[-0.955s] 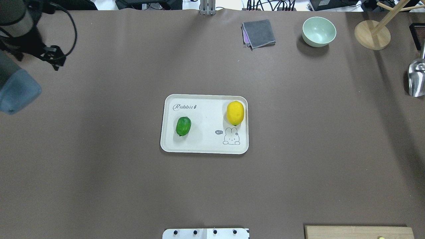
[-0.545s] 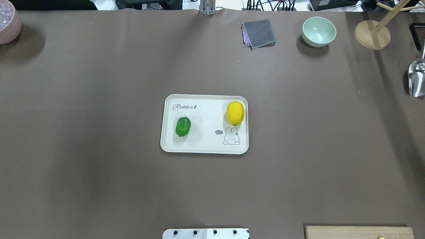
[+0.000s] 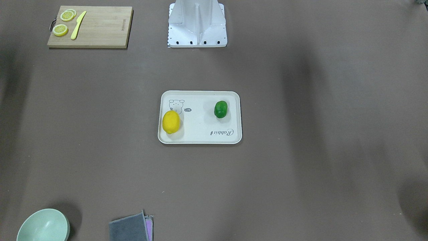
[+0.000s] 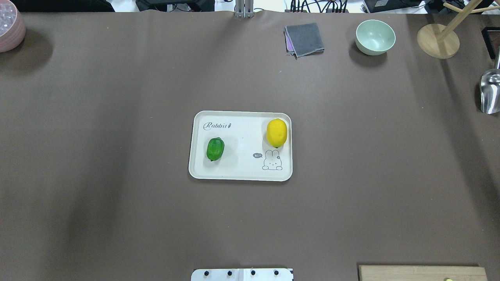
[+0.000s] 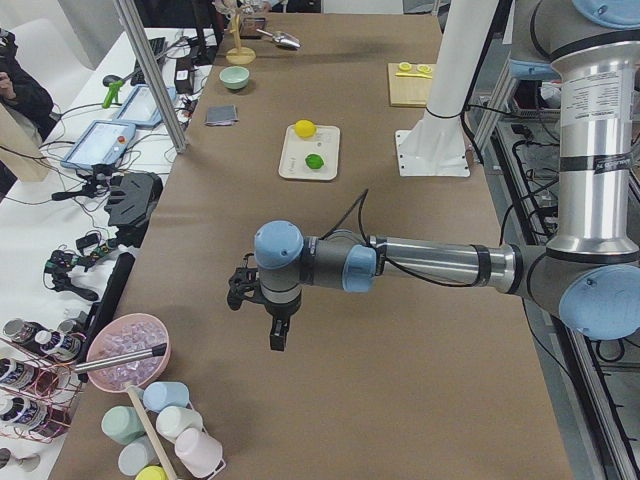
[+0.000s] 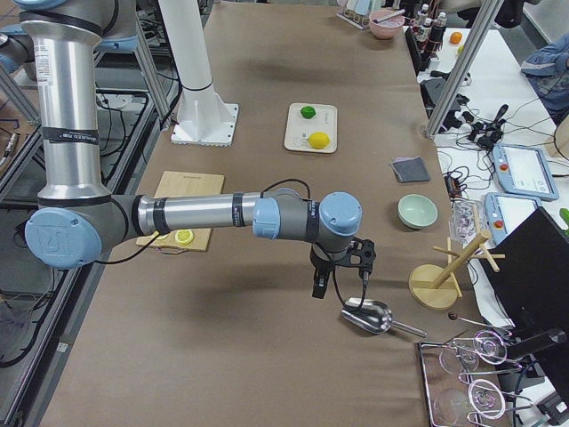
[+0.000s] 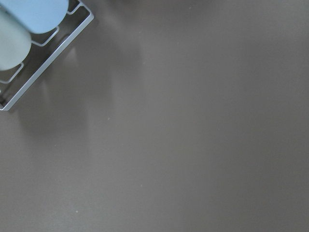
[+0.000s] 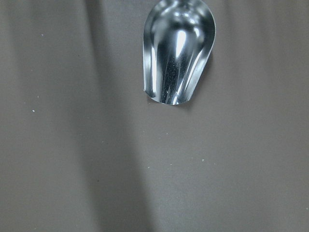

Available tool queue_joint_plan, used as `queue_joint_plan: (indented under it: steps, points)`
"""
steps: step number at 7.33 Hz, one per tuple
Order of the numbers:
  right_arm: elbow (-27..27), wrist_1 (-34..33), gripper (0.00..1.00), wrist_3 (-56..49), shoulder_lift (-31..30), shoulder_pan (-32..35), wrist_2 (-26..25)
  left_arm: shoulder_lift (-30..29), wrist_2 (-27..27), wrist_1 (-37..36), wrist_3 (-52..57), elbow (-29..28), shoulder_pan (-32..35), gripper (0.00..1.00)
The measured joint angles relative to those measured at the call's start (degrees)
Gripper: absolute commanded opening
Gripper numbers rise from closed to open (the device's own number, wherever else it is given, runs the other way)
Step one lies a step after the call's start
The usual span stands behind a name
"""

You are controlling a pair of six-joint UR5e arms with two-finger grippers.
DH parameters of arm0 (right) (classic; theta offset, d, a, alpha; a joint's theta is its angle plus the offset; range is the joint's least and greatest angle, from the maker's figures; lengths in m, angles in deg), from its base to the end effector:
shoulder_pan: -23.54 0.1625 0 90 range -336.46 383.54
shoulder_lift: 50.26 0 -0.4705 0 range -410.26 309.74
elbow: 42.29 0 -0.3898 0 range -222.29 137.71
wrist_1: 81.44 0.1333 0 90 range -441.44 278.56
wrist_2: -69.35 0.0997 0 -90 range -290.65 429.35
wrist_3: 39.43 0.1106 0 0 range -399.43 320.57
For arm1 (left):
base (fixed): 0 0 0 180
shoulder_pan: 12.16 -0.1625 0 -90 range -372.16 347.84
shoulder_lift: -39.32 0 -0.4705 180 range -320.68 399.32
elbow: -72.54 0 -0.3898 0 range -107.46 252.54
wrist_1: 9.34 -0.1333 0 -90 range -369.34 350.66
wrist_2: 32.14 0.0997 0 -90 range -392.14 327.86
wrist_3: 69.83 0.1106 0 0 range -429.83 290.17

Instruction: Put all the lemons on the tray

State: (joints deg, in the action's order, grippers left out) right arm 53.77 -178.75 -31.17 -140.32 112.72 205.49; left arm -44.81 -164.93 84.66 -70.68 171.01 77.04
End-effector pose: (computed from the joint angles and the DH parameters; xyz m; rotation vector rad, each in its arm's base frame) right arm 0.0466 -0.4858 0.6711 -0.0854 -0.8016 0.1320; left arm -0.0519 -0.4504 0.6820 0.0990 0.7475 0.0422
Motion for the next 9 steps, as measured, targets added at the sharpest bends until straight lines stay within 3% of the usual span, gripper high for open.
queue_joint_plan:
  steps: [9]
  points:
    - [0.7, 0.6, 1.0, -0.3, -1.8, 0.0, 0.1, 1.3, -0.4, 1.5, 0.3, -1.3, 0.5, 0.98]
